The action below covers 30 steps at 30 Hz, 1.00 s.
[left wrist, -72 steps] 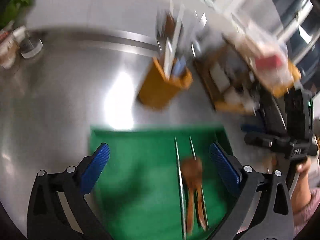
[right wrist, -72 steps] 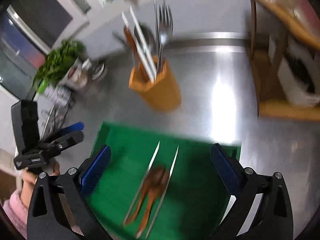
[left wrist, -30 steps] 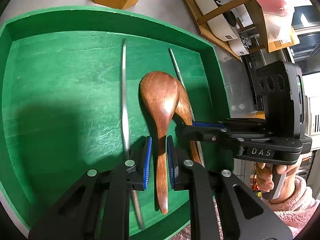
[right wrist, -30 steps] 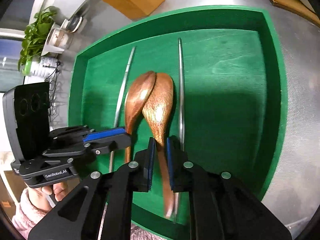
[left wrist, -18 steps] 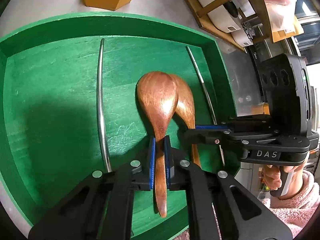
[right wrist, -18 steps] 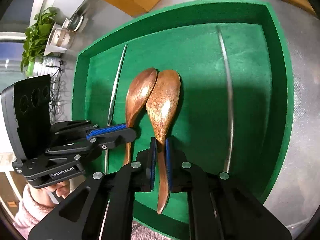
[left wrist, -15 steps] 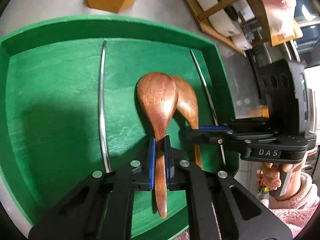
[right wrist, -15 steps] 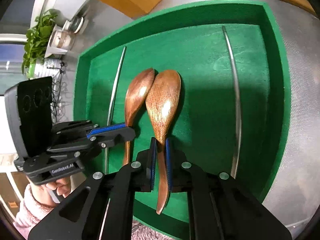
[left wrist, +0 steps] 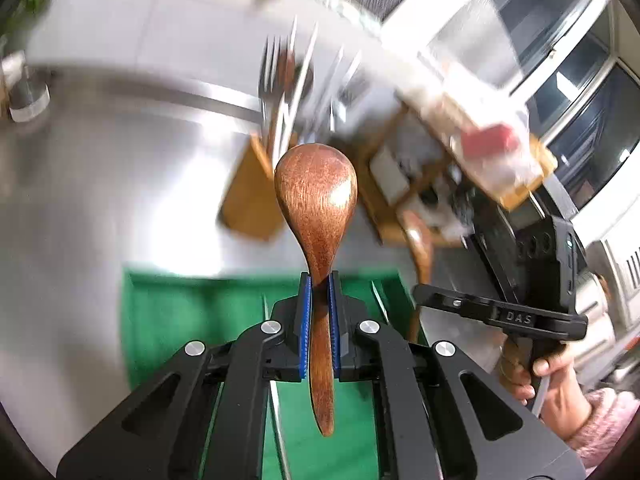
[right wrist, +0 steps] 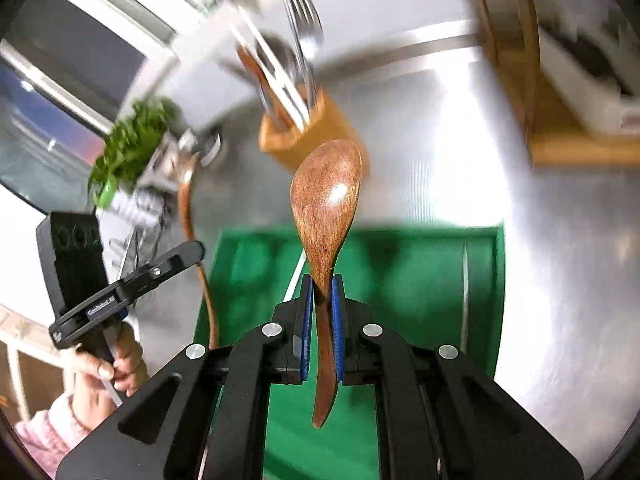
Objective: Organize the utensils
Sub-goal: 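Carry both wooden spoons to the holder and lower them in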
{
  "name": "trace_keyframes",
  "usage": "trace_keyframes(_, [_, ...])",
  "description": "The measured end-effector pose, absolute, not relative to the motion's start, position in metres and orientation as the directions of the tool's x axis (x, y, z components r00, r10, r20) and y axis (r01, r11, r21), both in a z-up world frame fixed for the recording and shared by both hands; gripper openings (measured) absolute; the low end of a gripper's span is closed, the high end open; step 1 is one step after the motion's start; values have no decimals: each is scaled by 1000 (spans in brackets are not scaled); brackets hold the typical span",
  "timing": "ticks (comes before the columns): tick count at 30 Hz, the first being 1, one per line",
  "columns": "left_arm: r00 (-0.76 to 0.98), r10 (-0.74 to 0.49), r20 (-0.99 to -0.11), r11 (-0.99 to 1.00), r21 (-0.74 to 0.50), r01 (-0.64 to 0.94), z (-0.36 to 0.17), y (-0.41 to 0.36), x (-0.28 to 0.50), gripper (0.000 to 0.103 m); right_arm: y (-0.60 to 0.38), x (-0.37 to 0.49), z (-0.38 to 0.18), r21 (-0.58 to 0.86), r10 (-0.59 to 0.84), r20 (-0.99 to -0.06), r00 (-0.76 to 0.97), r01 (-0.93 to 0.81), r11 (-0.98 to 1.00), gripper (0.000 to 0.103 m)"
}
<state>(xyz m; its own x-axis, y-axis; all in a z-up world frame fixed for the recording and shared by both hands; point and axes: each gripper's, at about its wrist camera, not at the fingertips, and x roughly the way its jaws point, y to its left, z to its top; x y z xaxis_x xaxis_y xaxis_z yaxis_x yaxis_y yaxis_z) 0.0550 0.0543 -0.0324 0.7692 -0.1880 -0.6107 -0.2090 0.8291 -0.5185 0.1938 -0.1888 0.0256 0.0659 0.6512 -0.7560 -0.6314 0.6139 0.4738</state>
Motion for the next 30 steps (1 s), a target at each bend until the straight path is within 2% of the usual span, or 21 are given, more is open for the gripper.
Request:
trace_keyframes(4, [846,-61,-529,869,-446,-216,-10,59,59,7,-182,202,52,405,713,-660,238,-687,604,9])
trace_keyframes(8, [891,28,-453,885,-403,-233,5,62,68,7,-170,215,68,359,748,-572,338,-717,598,9])
trace_keyframes(12, [923,89,-375,889,-388,-243,16,66,80,7,-154,228,78,352,774,-508,378,-729,587,9])
trace_keyframes(19, [948,142,-284,896,-369,-245,21,77,103,7,-113,246,88,316,792,-458,404,-759,570,9])
trace_keyframes(30, [944,131,-303,902,-359,-241,-3,92,153,7,-71,262,72,269,781,-462,420,-773,574,9])
